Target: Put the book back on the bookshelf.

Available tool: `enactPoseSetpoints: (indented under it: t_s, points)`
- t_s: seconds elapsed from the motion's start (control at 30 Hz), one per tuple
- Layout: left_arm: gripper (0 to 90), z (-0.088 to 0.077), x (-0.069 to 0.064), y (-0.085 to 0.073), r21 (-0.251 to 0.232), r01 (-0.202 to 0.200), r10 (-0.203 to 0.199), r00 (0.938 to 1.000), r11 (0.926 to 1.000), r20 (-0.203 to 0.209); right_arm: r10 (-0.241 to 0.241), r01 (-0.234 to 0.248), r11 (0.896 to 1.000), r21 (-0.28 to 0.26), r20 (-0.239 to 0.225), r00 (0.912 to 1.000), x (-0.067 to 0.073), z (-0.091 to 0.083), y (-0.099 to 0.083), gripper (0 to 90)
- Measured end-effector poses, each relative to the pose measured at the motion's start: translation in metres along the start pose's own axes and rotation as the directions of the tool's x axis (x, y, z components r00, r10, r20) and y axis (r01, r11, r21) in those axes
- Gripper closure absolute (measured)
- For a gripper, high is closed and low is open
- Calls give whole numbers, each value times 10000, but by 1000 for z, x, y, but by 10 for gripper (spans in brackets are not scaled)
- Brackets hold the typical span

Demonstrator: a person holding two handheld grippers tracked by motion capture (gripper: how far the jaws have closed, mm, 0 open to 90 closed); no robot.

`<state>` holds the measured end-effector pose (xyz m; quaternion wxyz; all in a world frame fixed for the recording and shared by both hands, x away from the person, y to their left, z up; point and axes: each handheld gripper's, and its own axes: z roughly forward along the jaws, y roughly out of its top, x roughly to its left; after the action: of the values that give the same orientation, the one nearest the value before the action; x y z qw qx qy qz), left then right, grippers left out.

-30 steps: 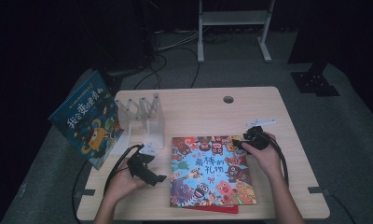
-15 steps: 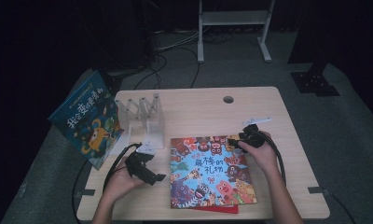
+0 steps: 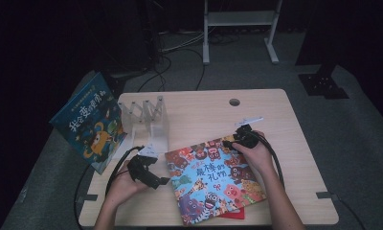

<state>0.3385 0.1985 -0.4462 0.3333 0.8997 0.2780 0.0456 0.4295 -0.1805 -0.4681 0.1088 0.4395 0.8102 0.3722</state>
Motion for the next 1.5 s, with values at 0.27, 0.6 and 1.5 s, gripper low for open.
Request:
enactPoseSetpoints:
  t_s: [0.27,0.6,1.5]
  points:
    - [11,1,0,0,-129,72,-71,9999,9999,83,-367,371,9993,102,-330,9988,17,14,12,371]
    - [11,15,-6,3,113,134,-139,9989,9998,440,-950,961,9951,230,-480,9943,38,27,25,371]
    - [7,32,-24,7,318,448,-471,9960,9985,759,-1861,1848,9825,-244,-651,9804,53,6,19,382]
